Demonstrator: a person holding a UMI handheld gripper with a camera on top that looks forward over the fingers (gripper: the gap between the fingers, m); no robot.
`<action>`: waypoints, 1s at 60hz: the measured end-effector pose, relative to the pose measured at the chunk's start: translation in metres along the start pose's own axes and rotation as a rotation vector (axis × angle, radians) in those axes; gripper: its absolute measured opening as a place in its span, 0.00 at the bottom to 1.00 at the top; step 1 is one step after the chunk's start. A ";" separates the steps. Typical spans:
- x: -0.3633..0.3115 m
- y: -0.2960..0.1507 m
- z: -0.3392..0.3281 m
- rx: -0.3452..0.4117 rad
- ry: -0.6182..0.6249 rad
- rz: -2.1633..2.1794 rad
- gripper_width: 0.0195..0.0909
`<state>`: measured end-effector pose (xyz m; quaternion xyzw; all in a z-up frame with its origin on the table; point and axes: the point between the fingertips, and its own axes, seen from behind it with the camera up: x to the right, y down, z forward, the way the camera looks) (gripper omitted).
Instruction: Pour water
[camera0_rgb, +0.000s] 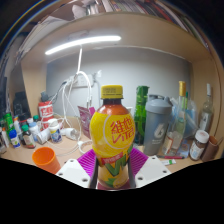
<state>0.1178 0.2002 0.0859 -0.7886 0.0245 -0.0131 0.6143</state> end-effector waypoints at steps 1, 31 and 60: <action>0.000 0.006 0.001 -0.010 0.000 -0.002 0.36; 0.003 0.044 -0.041 -0.175 0.019 0.047 0.91; -0.057 0.011 -0.298 -0.182 0.054 0.075 0.91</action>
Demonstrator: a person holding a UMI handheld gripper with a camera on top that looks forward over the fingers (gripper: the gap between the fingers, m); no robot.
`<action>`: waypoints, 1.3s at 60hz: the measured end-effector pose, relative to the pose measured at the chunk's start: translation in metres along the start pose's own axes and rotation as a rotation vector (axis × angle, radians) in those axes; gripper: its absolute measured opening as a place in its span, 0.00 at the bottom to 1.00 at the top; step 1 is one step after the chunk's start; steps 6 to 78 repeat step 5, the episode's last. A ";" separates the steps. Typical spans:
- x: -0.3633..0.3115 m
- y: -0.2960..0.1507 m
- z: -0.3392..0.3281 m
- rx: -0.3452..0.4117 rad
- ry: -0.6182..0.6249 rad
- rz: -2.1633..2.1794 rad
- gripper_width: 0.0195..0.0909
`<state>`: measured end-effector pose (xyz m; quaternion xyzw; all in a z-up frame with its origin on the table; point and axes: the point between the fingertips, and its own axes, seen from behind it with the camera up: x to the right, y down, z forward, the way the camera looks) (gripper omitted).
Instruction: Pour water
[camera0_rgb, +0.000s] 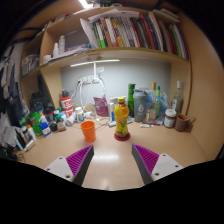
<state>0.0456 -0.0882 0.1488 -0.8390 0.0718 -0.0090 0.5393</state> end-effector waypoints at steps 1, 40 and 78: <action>-0.002 0.002 -0.010 -0.002 0.001 0.000 0.91; -0.015 0.008 -0.047 0.004 -0.002 -0.004 0.91; -0.015 0.008 -0.047 0.004 -0.002 -0.004 0.91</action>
